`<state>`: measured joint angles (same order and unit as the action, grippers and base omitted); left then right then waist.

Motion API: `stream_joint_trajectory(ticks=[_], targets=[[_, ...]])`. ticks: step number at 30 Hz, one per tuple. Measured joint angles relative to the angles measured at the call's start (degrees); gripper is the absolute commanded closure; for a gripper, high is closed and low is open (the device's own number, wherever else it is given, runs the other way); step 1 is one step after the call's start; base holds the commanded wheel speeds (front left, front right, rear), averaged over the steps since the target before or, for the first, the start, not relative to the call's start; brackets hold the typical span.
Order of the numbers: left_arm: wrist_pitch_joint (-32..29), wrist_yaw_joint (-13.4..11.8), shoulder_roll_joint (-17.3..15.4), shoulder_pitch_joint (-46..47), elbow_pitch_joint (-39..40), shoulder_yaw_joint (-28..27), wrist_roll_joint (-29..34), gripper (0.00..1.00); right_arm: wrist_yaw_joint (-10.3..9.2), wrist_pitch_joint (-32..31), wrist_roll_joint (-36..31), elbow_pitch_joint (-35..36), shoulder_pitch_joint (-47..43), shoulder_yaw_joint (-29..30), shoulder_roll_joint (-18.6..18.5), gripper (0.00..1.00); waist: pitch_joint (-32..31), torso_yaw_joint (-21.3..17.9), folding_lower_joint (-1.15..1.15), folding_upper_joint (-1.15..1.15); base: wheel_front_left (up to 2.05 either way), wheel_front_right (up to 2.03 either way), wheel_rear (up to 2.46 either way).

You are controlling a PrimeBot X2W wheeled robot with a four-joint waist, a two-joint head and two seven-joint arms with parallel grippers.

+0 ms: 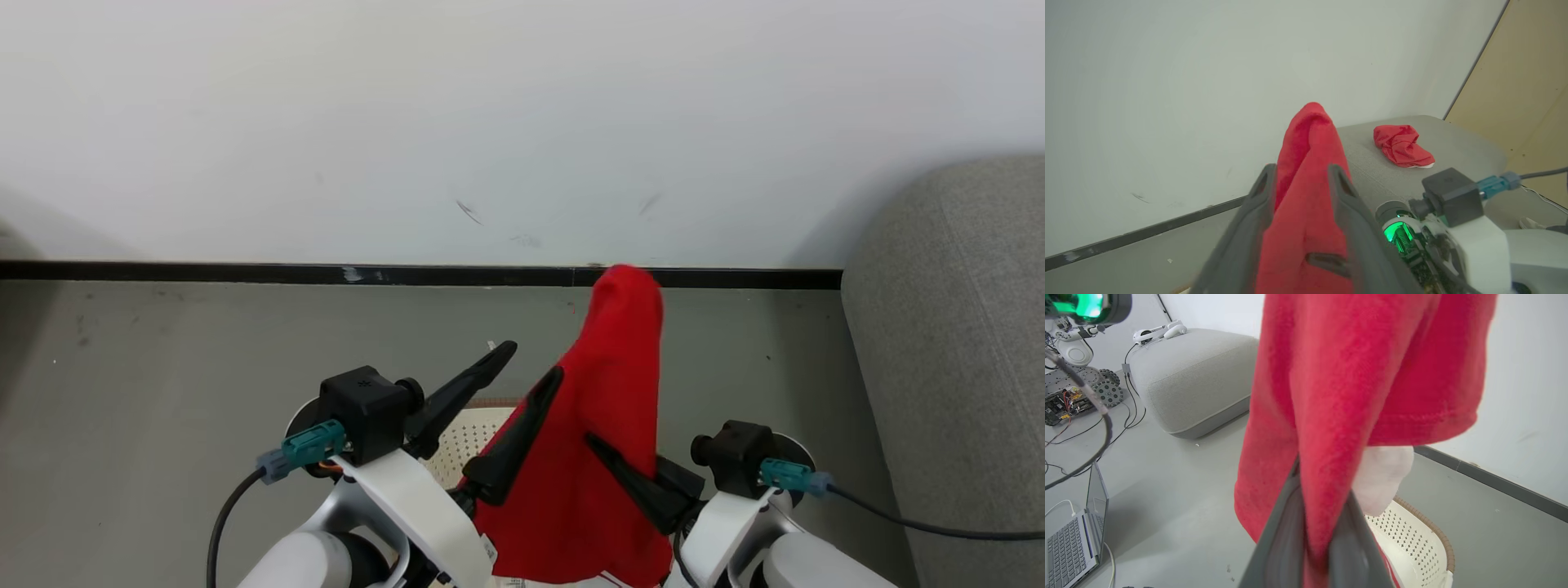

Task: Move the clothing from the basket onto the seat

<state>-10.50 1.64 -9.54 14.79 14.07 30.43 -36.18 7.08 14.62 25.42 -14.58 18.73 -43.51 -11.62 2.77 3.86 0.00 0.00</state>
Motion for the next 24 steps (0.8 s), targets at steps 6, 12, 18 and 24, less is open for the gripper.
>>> stream_joint_trajectory(ticks=[6, 12, 18, 24], targets=[[0.6, -0.5, 0.0, -0.2, -0.4, 0.0, 0.5, 0.0, 0.0, 0.0, 0.9, 0.0, 0.0, 2.7, -1.4, 1.0, 0.6, -1.2, 0.0, 0.0, 0.0, 0.0, 0.0], [1.4, -0.5, -0.2, -0.3, -0.5, 0.3, 0.8, 0.0, 0.0, 0.0, 1.3, 0.1, 0.0, 5.7, -2.4, 1.0, 1.0, -2.4, 0.0, 0.0, 0.0, 0.0, 0.0], [2.6, -0.2, -1.1, -1.5, -0.8, 0.9, 2.1, 0.0, 0.0, 0.0, 1.7, 0.9, 0.1, 9.9, -3.5, 1.0, 1.4, -3.7, 0.0, 0.0, 0.0, 0.0, 0.0], [4.1, 0.1, -0.9, -2.6, -1.1, 1.8, 2.6, 0.0, 0.0, 0.0, 1.7, 1.5, 0.0, 14.2, -4.8, 1.0, 1.5, -5.3, 0.0, 0.0, 0.0, 0.0, 0.0]])
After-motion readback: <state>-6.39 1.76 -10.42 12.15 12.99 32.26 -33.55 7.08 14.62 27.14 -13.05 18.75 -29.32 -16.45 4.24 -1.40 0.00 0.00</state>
